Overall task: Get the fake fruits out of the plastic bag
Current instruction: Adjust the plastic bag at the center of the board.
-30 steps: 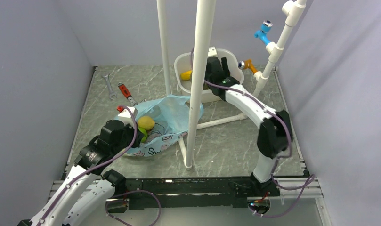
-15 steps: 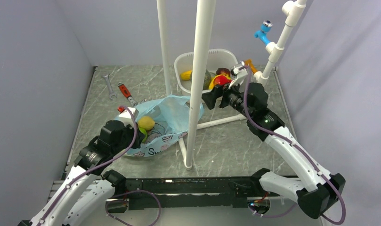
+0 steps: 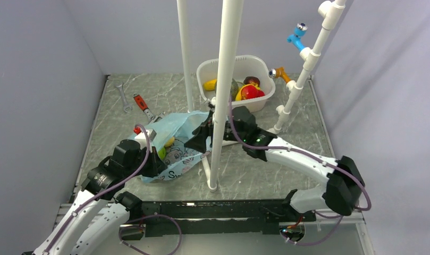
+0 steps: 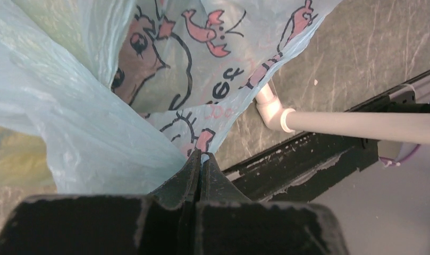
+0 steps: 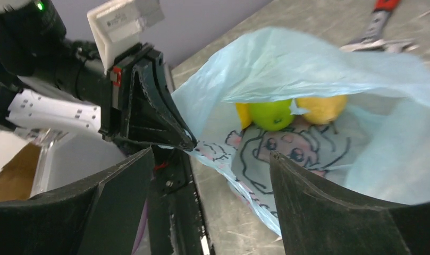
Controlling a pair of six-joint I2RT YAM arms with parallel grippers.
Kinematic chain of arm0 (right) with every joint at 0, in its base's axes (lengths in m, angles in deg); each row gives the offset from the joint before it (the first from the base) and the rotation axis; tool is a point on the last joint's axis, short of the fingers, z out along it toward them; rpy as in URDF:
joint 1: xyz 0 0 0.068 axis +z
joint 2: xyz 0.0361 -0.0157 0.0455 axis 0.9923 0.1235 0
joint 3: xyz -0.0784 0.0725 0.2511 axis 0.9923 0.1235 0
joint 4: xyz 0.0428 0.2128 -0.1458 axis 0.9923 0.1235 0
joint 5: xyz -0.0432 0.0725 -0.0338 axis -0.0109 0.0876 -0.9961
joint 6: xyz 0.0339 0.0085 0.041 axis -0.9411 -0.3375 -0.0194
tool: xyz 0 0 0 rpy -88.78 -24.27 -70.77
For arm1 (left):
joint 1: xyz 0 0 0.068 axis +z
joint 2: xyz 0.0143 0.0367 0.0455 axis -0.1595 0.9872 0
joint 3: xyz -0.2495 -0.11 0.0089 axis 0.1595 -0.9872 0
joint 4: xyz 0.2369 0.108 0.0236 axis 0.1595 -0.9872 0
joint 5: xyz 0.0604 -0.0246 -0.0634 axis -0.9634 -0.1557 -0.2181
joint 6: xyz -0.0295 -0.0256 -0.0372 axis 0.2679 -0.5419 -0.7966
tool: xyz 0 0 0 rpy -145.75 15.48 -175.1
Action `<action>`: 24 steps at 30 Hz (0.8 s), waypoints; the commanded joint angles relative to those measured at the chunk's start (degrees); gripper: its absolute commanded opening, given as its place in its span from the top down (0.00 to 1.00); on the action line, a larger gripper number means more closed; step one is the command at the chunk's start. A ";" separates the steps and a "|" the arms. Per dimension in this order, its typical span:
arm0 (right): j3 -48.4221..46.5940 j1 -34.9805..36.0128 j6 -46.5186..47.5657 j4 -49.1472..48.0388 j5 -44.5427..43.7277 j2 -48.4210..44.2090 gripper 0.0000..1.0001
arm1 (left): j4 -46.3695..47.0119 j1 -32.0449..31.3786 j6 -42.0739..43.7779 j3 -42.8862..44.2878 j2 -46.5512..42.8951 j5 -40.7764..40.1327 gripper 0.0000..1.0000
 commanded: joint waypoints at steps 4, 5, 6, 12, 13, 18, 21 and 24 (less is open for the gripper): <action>2.03 1.97 1.66 -7.30 2.42 10.87 0.24 | -5.66 0.03 -4.14 0.84 -0.28 2.85 1.00; 2.12 1.97 1.74 -7.60 2.21 12.36 0.26 | -5.86 0.03 -4.24 0.58 -0.20 2.78 1.00; 1.99 1.99 1.68 -7.77 2.14 14.00 0.30 | -6.04 0.09 -4.37 0.42 -0.11 2.86 1.00; 0.99 3.43 -0.28 -10.97 3.95 23.98 0.64 | -6.90 0.03 -4.12 0.76 0.91 2.16 1.00; 1.34 3.87 -0.20 -11.89 4.35 25.15 0.68 | -7.29 0.03 -3.98 0.93 1.02 1.96 1.00; 1.10 4.77 -0.70 -12.98 7.03 32.17 0.83 | -9.48 0.03 -3.57 1.21 0.94 1.22 1.00; 1.48 5.64 -0.17 -11.86 4.37 33.72 0.86 | -10.34 0.03 -3.39 1.18 0.37 0.76 1.00; 1.11 6.44 1.72 -9.43 0.10 32.66 0.84 | -11.17 0.03 -3.20 1.10 0.05 0.31 1.00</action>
